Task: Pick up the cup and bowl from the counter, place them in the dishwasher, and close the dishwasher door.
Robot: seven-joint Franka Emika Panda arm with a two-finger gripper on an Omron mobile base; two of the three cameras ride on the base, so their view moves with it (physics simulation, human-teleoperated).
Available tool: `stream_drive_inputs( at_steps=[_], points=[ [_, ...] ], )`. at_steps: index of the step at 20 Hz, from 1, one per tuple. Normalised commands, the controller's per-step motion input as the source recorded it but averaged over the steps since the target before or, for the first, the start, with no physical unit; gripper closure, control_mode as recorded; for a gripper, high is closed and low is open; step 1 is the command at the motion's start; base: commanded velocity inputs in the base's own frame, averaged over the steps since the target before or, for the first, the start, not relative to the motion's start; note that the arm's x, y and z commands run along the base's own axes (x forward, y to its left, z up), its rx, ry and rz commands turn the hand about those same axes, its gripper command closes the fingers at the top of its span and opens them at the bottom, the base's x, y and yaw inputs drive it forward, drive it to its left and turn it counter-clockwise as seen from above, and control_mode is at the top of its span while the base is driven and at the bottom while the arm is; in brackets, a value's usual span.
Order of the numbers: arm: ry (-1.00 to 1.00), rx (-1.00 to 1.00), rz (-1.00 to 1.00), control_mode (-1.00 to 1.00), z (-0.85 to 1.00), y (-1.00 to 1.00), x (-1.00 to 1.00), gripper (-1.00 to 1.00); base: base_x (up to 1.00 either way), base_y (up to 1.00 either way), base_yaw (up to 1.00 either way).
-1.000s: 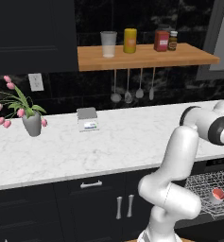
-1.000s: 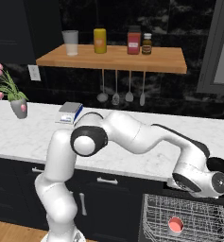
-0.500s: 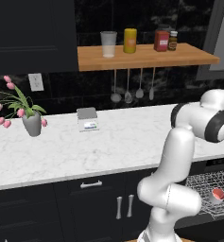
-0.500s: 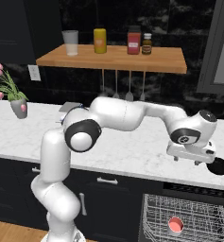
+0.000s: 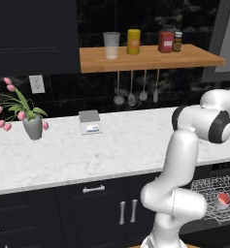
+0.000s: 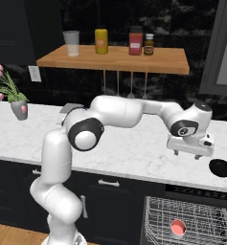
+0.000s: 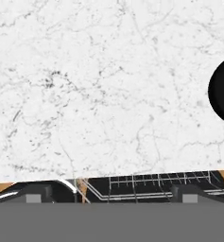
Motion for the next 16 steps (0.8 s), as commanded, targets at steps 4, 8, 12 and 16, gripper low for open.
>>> stream_drive_inputs(
  at_steps=[4,8,12,16],
  points=[
    [0.0,0.0,-0.08,-1.0,-0.03,-0.46,0.27,-1.0,0.0,0.0,0.0],
    [0.0,0.0,-0.09,-1.0,-0.04,-0.59,0.24,-1.0,0.0,0.0,0.0],
    [-0.01,0.0,-0.08,-1.0,-0.01,-0.54,0.06,-1.0,0.0,0.0,0.0],
    [-0.01,0.01,-0.06,-1.0,-0.15,-0.44,0.04,-1.0,0.0,0.0,0.0]
  ],
)
